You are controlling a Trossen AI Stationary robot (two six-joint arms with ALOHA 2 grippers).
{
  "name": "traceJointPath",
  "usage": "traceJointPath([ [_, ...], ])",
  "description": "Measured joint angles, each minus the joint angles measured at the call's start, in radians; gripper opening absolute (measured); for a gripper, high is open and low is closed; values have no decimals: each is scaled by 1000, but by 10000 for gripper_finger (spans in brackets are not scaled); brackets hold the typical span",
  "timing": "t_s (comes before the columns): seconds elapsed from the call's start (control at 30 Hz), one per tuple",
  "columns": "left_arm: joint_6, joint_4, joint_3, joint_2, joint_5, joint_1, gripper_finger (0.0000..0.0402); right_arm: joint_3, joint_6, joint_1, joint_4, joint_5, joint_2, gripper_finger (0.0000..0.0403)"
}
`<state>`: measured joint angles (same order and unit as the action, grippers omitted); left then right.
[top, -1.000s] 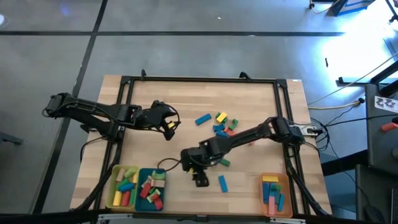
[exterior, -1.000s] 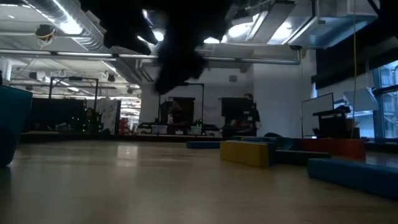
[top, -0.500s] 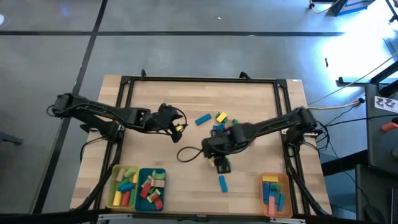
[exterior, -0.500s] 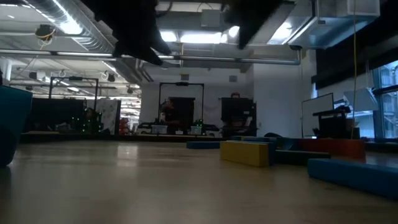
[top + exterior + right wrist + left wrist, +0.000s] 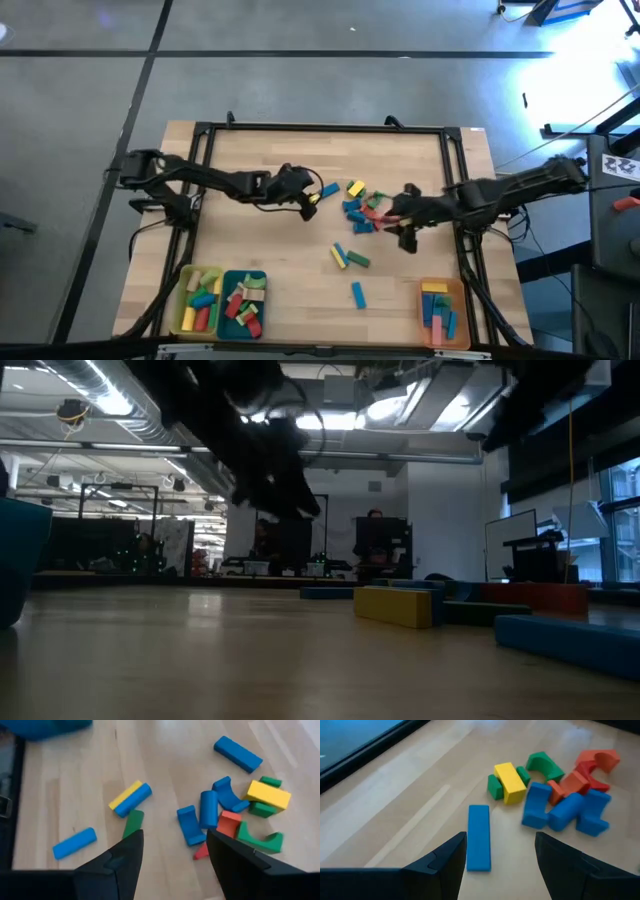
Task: Sort blocks by size
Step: Put the blue rectangular block into the orange bin
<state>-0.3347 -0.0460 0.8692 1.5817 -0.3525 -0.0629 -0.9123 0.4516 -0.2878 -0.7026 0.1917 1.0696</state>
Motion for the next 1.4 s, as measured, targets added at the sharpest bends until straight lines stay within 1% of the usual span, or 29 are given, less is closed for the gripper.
traceJointPath([
  [0.13,31,-84,6,85,49,-34,214,197,49,0,153,0,-170,218],
  [0.23,74,-113,25,142,62,-42,214,317,81,0,289,13,-247,218],
  [0.37,136,-127,54,202,62,-43,214,436,94,0,463,36,-278,218],
  [0.43,148,-129,66,225,62,-43,214,470,94,0,492,36,-276,218],
  [0.6,196,-130,68,268,41,-45,214,503,94,0,506,36,-255,218],
  [0.83,239,-159,69,301,16,-46,214,506,94,0,524,34,-250,218],
  [1.03,233,-150,68,317,9,-57,214,506,94,0,531,26,-250,218],
  [1.4,213,-187,68,374,12,-77,213,506,94,-1,554,26,-250,218],
])
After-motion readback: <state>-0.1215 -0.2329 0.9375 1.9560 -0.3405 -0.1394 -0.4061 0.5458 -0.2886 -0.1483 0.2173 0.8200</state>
